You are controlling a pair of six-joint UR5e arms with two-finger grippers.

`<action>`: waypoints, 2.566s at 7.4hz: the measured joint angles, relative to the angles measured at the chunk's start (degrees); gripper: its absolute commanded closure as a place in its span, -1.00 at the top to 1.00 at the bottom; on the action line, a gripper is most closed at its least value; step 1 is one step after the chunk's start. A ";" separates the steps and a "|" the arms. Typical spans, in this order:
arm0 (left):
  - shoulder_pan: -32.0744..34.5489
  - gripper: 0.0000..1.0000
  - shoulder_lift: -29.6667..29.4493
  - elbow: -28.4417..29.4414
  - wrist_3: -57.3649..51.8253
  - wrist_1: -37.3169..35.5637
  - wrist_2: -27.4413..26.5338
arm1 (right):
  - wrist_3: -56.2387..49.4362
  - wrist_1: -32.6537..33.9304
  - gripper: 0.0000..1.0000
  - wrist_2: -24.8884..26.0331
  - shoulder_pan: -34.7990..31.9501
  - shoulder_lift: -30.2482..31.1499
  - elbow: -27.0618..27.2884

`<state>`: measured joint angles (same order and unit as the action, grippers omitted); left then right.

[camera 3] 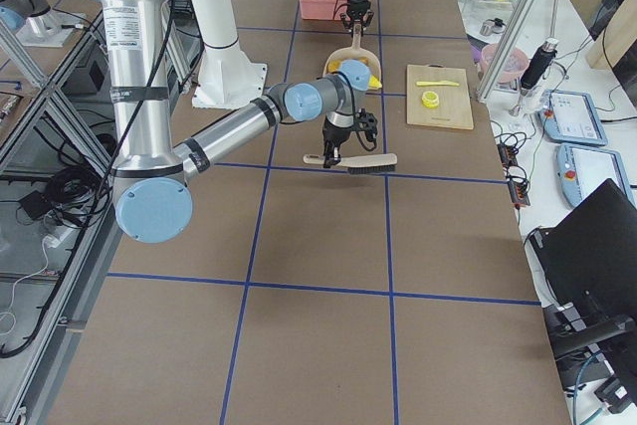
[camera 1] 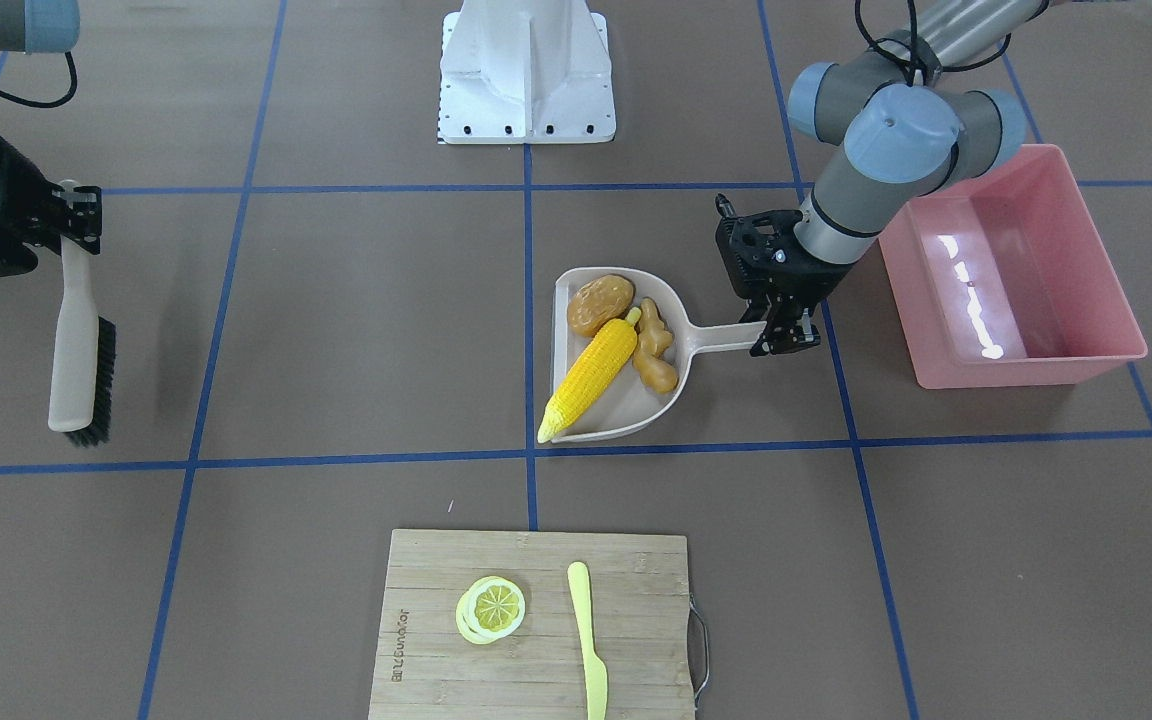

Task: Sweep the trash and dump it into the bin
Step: 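Lift the brush away and carry it back to its start spot, then lower the brush onto the table with the right gripper and release it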

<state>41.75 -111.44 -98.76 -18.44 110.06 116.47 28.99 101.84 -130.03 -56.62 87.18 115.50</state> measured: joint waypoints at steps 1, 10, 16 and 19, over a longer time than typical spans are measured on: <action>0.02 -0.20 0.00 -0.10 0.04 0.02 0.04 | 2.38 -1.92 -1.00 -0.75 -0.84 0.00 -2.26; 0.09 -0.65 0.24 -1.93 1.57 0.26 0.15 | 8.90 -6.97 -1.00 -6.77 -1.59 2.02 -7.79; 0.00 -0.77 0.90 -3.56 2.59 0.92 0.05 | 8.64 -10.57 -1.00 -8.35 0.24 3.10 -9.23; -0.09 -0.61 1.22 -4.07 3.32 0.78 0.09 | 8.80 -10.65 -1.00 -8.30 1.23 3.23 -9.50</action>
<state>41.65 -110.23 -102.84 -15.11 110.84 116.56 37.80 91.19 -138.33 -55.38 90.41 106.00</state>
